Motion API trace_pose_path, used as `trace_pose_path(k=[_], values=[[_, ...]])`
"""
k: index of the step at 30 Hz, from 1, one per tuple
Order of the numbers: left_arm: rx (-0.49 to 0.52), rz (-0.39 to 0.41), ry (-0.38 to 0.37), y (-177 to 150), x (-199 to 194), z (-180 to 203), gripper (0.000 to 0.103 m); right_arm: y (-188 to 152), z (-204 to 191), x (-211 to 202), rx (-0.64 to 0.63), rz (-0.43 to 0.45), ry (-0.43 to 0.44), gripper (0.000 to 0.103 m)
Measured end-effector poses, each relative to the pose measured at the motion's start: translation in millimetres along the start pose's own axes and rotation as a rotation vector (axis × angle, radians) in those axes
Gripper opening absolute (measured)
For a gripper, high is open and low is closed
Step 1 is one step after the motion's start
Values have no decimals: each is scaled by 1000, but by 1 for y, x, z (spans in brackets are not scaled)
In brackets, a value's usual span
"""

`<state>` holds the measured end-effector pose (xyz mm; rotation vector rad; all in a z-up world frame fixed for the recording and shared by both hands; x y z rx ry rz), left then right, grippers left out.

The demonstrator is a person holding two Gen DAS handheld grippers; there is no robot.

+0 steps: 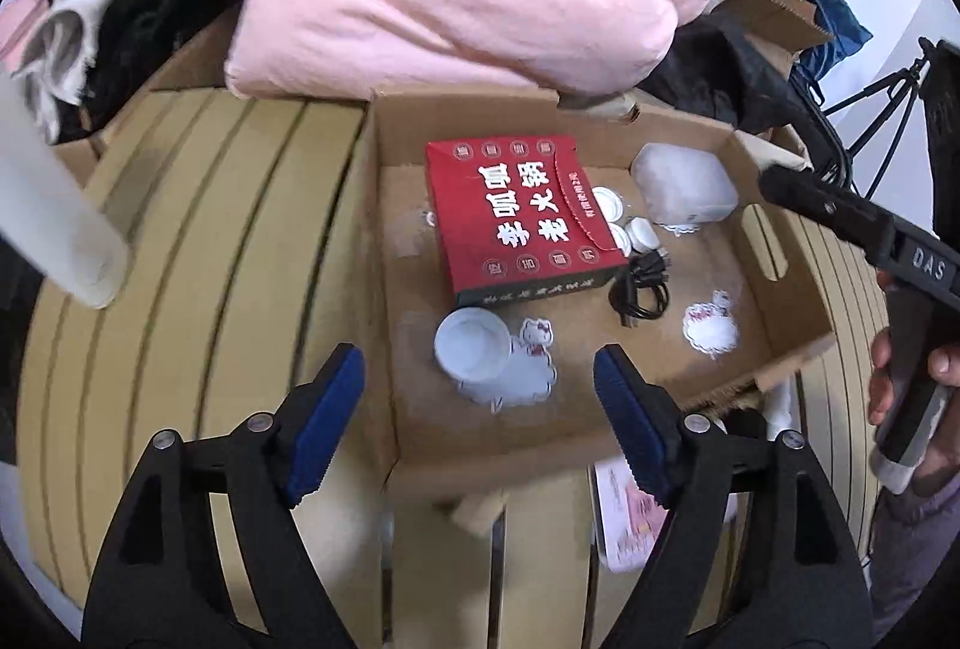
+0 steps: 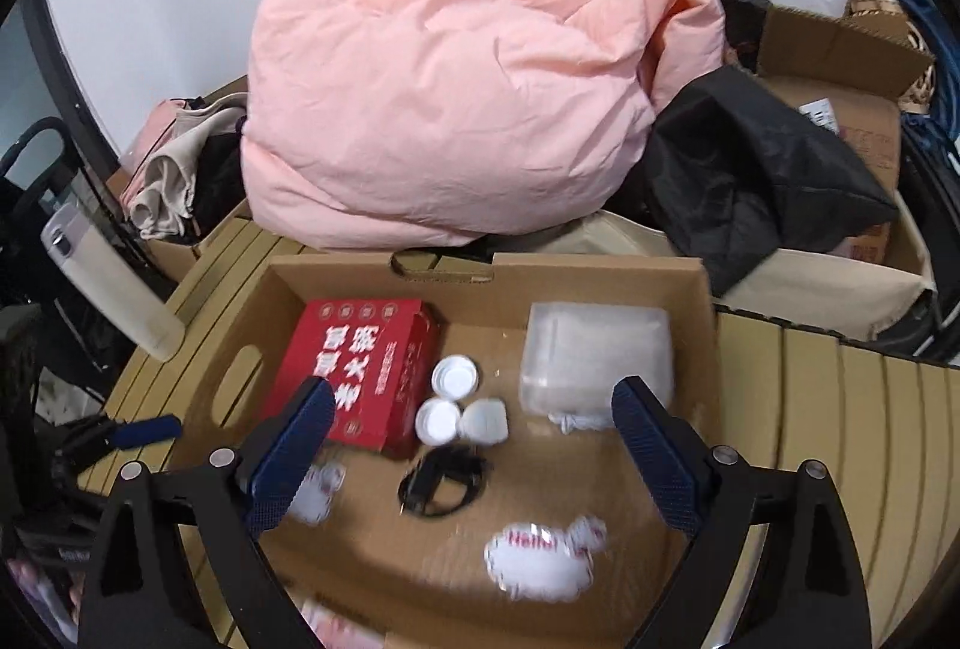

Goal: Organize objects

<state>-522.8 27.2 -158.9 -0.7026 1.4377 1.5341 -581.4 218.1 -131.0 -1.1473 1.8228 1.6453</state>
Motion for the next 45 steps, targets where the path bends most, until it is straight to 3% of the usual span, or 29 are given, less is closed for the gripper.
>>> trace_pose_path(k=[7,9,11,15,18,21,23,26,34,38,43,45], values=[[63,112,43,-48,-107,5,85,-47,-19,-108,-64,19,0,96],[89,149,28,-73,-147,11,95,-70,-27,-144,-88,36,-9,96],[101,189,12,-98,-187,16,101,-99,-38,-189,-124,53,-21,96],[110,232,24,-144,-252,16,103,-151,-56,-270,-165,93,-43,96],[135,308,59,-185,-300,5,103,-203,-71,-324,-197,115,-18,96],[121,341,78,-221,-322,-9,103,-256,-85,-348,-280,102,-57,96],[88,319,95,-242,-324,-18,103,-292,-91,-357,-291,99,-81,96],[89,298,115,-251,-323,-21,103,-319,-91,-359,-225,79,-10,96],[106,313,101,-238,-308,-16,103,-311,-76,-347,-162,91,-3,96],[189,287,84,-214,-247,-7,103,-293,-66,-315,-161,70,-8,96],[249,239,54,-171,-154,4,101,-245,-55,-250,-176,52,-5,91],[283,230,58,-150,-110,8,88,-229,-52,-223,-199,47,-6,87]])
Point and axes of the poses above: each gripper's, at about its wrist camera, not at the fingertips, and x roughly the way its jaws point, z to its right, y to its top, the point moved 6 cm from there along x, roughly the way its jaws point, and after that the axes turned 2 degrees about -z, right-handed, at the moved point
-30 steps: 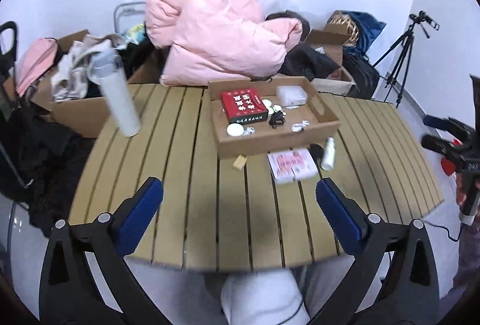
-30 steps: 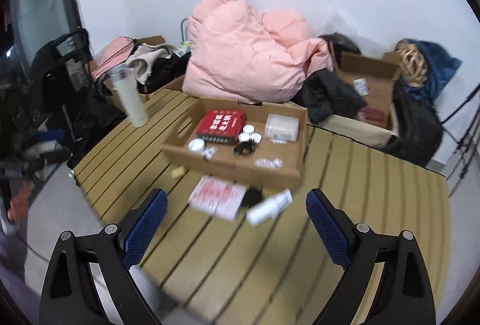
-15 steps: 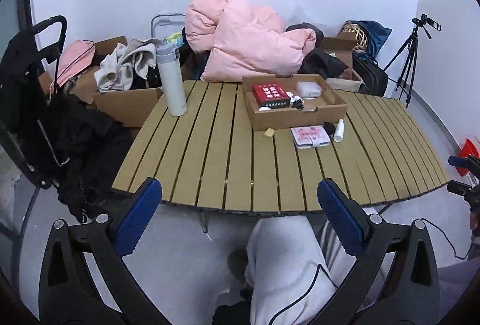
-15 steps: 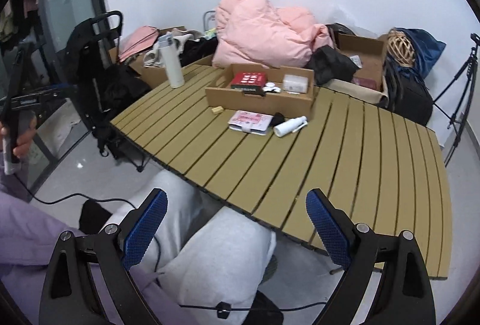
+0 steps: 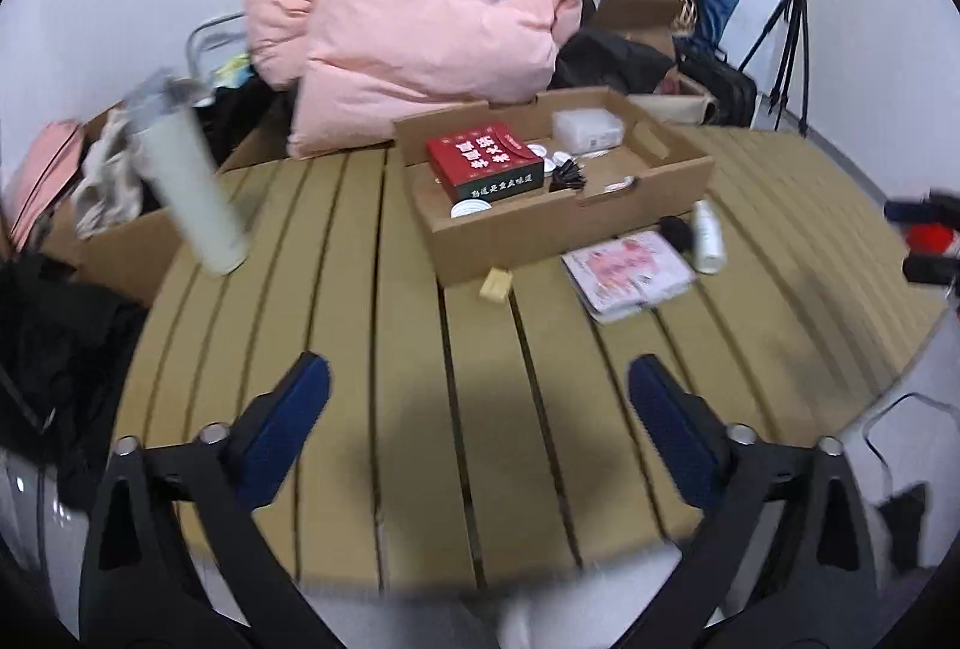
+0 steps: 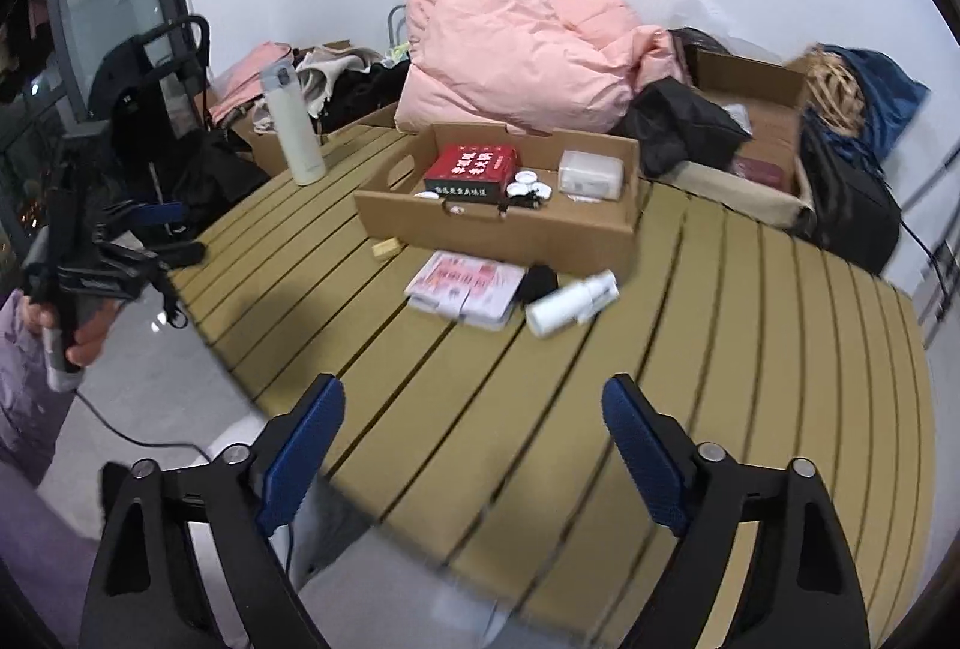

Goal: Organize objects
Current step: 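Withdraw both tools from the tray, then grasp the small yellow block with the left tool while the right tool grasps the black cloth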

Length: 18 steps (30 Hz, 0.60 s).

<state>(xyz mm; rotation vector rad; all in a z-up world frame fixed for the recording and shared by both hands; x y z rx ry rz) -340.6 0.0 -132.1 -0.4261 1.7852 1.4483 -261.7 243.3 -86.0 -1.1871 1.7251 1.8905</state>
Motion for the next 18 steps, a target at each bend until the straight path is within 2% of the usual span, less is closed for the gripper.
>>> trace_pose_path(k=[3,5,8,11,15,18], values=[[6,-93,-30,9,62,6,69,20,11,58,-28,-23,-27,74],[10,-118,-32,15,98,10,68,29,16,100,-48,-45,-30,64],[30,-153,-24,18,135,17,68,37,27,149,-44,-80,-22,55],[50,-154,-30,19,151,20,67,43,38,186,-26,-100,-16,53],[31,-148,-39,17,163,18,45,44,45,212,-25,-127,-31,53],[19,-136,-54,17,164,18,31,40,49,221,-15,-140,-29,47]])
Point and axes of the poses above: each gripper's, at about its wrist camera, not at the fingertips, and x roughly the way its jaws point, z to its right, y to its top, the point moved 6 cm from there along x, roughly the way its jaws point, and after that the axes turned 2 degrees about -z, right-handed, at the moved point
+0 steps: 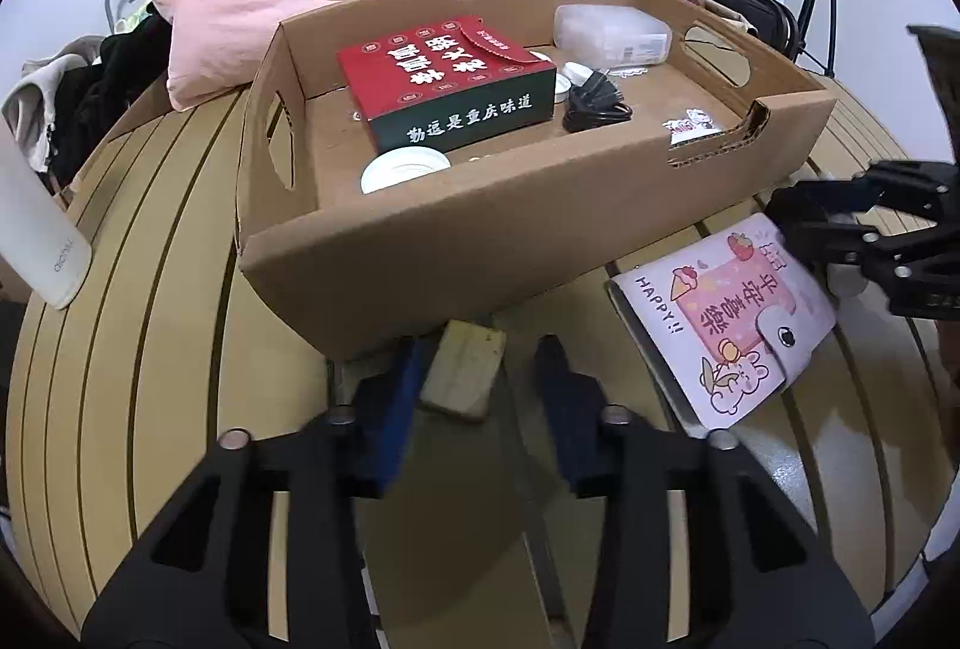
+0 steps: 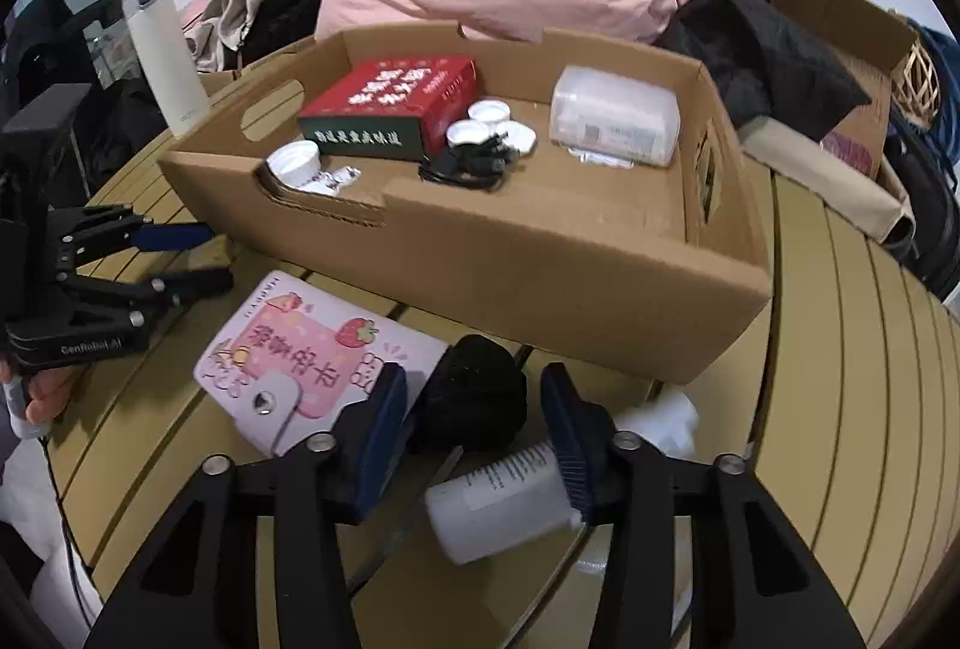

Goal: Organize objects
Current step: 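Grasp the small yellow block with the left tool while the right tool grasps the black cloth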

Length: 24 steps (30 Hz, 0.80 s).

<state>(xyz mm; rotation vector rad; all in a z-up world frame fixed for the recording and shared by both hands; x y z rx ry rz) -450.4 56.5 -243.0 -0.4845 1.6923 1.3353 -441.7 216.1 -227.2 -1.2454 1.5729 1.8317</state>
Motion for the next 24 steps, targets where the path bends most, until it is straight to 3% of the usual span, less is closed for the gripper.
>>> trace_pose_path(k=[1,2,5,16,20,24], values=[[-1,-1,-1,0,0,1,28,-1,1,2,9,-1,8,47],[-2,-2,3,-1,0,2,19,-1,3,2,23,2,25,45],[12,-4,15,-1,-1,6,18,-2,2,0,11,6,21,38],[-23,-21,42,-3,-10,0,18,0,4,-7,23,26,6,37],[-48,-14,70,-2,-44,-1,18,6,-2,-41,19,75,1,37],[-96,29,83,-6,-110,3,18,7,-13,-102,-1,150,-18,37]])
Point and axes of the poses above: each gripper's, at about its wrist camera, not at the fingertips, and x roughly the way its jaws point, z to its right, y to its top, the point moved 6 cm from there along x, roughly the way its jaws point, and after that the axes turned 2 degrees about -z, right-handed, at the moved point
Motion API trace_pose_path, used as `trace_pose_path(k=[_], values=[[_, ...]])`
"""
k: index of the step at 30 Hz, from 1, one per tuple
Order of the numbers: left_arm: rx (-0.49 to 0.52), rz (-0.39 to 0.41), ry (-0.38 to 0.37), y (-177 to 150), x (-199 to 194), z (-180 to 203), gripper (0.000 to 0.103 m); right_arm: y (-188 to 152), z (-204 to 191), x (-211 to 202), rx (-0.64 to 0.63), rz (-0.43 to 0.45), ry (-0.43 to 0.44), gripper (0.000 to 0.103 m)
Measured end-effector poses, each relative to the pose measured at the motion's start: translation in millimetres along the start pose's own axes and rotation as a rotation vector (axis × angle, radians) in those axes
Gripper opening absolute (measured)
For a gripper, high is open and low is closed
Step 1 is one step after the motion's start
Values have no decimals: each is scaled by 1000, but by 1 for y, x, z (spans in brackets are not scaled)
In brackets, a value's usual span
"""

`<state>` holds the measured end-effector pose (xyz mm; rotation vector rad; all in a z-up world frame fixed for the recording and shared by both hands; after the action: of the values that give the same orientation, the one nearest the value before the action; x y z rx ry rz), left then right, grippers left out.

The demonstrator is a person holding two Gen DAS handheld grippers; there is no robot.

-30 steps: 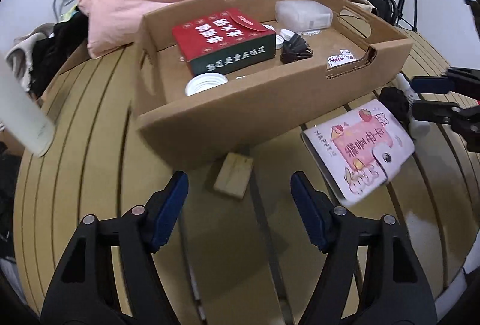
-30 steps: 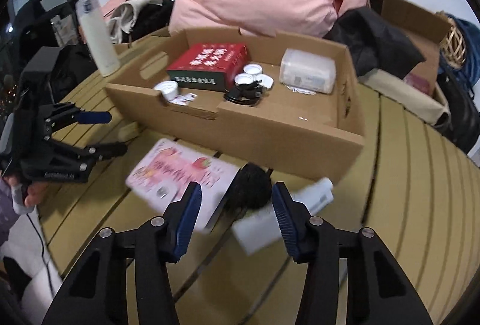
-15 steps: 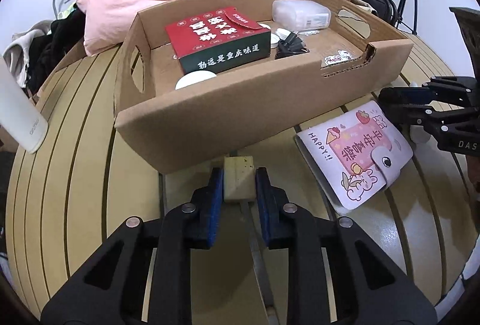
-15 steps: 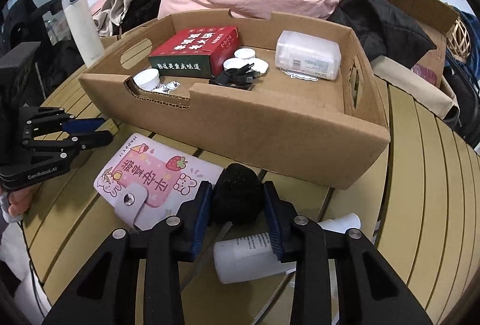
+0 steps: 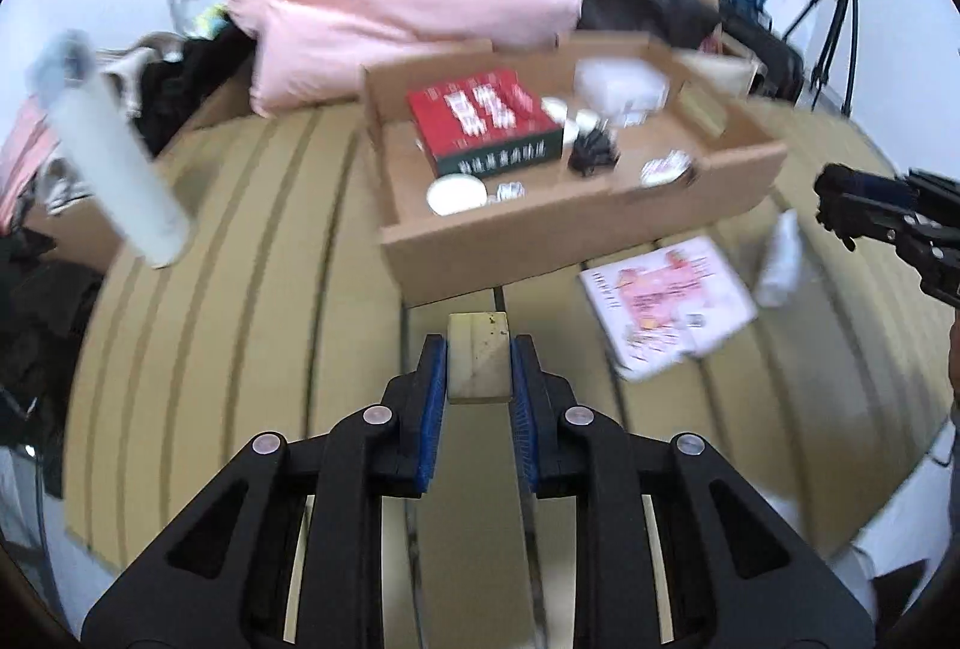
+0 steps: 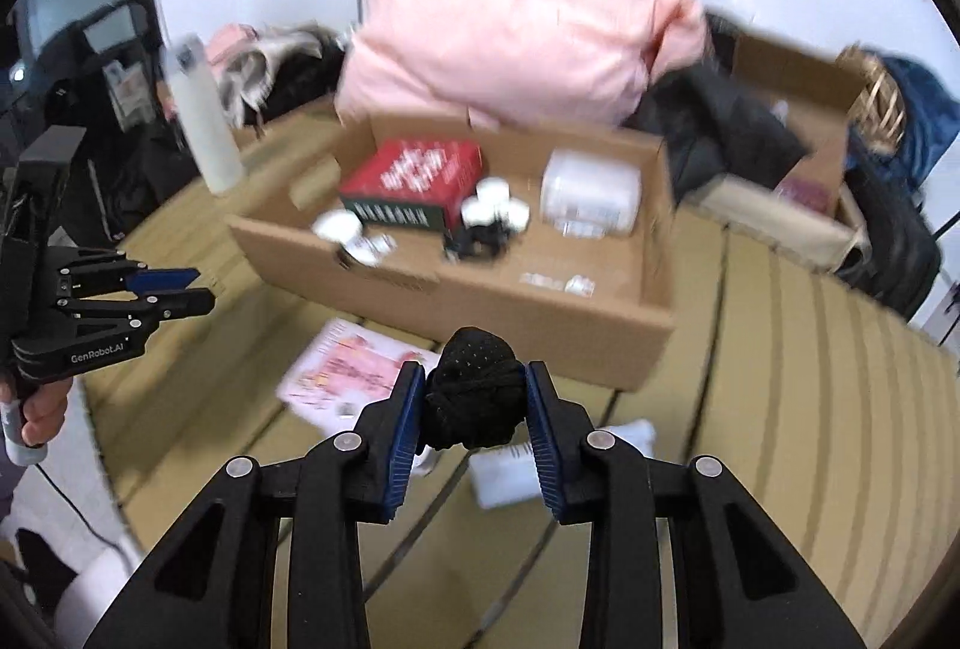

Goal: Organize objects
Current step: 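Grasp the small yellow block with the left tool while the right tool grasps the black cloth, then carry the yellow block and black cloth into the tray with both tools and release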

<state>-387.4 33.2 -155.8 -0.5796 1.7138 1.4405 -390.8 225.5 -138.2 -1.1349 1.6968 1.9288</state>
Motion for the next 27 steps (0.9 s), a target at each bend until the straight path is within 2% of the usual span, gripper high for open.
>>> trace_pose_path(k=[2,6,11,14,19,24,27], values=[[-34,30,18,-7,-42,-3,18,0,-8,-43,-22,42,-8,37],[-95,89,-5,-37,-126,-3,18,-16,-28,-120,-70,92,-32,37],[-160,153,-34,-95,-210,2,18,-67,-67,-208,-107,116,-30,37],[-178,178,-59,-124,-245,8,18,-96,-86,-245,-117,119,-35,37],[-146,236,-78,-136,-282,11,18,-126,-106,-275,-79,114,-10,37],[-137,260,-94,-132,-288,14,18,-124,-108,-280,-57,133,-11,37],[-144,245,-88,-132,-280,11,18,-120,-104,-280,-50,139,-16,37]])
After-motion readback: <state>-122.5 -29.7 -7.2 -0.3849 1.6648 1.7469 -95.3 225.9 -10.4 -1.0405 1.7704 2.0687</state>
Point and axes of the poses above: each gripper's, at about its wrist camera, not at the fingertips, and x roughly the way its jaws point, z to its right, y to its top, the point moved 6 cm from there along x, roughly the way its jaws point, and after that the axes turned 2 degrees about -z, right-handed, at the moved point
